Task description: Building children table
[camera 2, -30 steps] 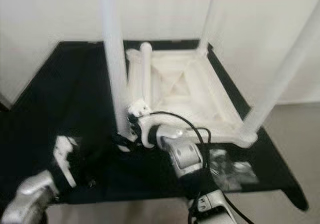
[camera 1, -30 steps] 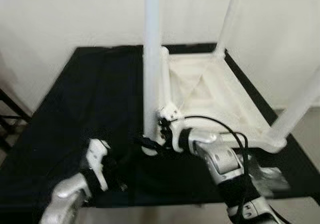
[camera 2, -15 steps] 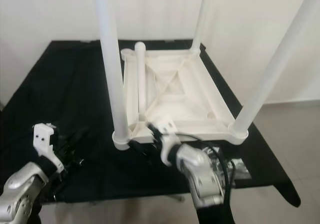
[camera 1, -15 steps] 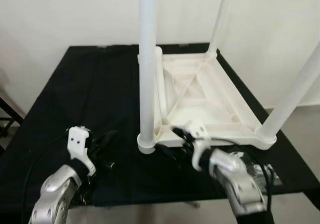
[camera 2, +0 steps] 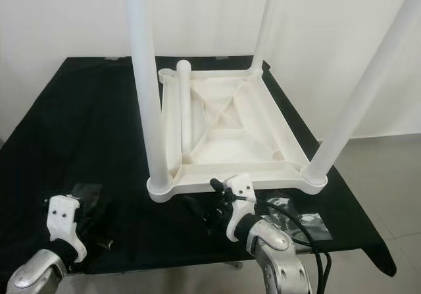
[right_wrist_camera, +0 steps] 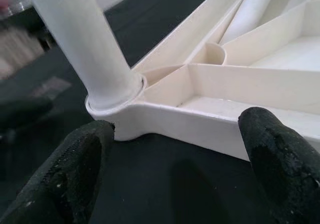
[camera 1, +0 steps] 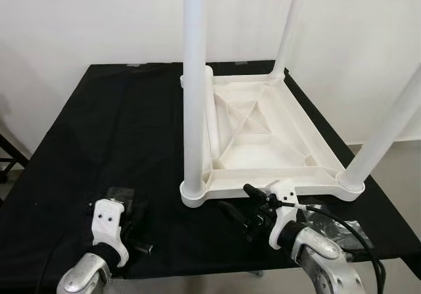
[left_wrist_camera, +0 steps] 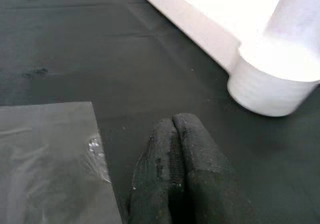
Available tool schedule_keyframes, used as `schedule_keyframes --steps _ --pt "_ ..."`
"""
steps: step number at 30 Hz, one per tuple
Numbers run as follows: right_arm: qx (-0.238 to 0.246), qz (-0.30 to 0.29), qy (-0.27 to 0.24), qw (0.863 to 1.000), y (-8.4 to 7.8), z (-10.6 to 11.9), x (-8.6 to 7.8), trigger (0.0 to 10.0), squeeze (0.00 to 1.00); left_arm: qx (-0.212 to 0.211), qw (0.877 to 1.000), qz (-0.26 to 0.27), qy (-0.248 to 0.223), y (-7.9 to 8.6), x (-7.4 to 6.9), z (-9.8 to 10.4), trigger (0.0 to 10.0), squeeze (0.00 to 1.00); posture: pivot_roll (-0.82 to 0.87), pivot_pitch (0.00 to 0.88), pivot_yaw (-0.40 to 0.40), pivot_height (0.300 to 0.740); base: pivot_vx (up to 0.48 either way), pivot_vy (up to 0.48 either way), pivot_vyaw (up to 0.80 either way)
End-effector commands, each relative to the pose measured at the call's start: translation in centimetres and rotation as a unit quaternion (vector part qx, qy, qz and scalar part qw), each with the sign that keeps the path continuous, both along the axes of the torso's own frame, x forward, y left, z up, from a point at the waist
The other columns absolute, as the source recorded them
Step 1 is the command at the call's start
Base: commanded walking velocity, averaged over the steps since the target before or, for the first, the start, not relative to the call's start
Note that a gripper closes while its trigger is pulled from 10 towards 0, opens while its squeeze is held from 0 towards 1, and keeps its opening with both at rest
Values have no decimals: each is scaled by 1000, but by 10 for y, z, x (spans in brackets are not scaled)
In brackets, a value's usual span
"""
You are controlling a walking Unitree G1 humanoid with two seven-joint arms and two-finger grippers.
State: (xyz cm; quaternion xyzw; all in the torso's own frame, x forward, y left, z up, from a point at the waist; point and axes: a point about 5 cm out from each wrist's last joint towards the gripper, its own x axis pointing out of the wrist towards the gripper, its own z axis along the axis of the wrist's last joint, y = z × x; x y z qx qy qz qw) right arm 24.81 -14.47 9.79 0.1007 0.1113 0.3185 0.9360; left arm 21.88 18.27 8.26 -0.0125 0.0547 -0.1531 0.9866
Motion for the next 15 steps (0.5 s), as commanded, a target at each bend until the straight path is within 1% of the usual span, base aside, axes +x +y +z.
schedule_keyframes --steps 1,3,7,10,11,13,15 --pt "23 -6 32 999 -2 -9 -2 10000 0 14 1000 6 3 1 0 -1 10000 0 -34 64 -23 740 0 -469 0" --pt "31 -4 34 999 -1 -10 -2 10000 0 11 1000 8 7 2 1 -3 10000 0 -34 65 -23 740 0 -469 0" --pt "68 -2 44 997 0 -8 -3 10000 0 -3 1000 -4 20 2 0 -3 10000 0 -24 72 -11 740 0 -465 0" --pt "78 5 48 996 2 -7 -4 10000 0 -5 1000 -6 23 3 0 -3 10000 0 -16 68 -4 740 0 -464 0" --pt "93 23 52 994 4 -6 -6 10000 0 -2 1000 -7 23 3 -1 -3 10000 0 -8 71 -4 740 0 -465 0" --pt "97 31 53 993 5 -5 -7 10000 0 0 1000 -7 24 3 -1 -3 10000 0 -8 71 -4 740 0 -465 0" --pt "101 79 51 990 10 -3 -12 10000 0 0 1000 -6 24 3 -1 -3 10000 0 -5 70 -6 740 0 -465 0"
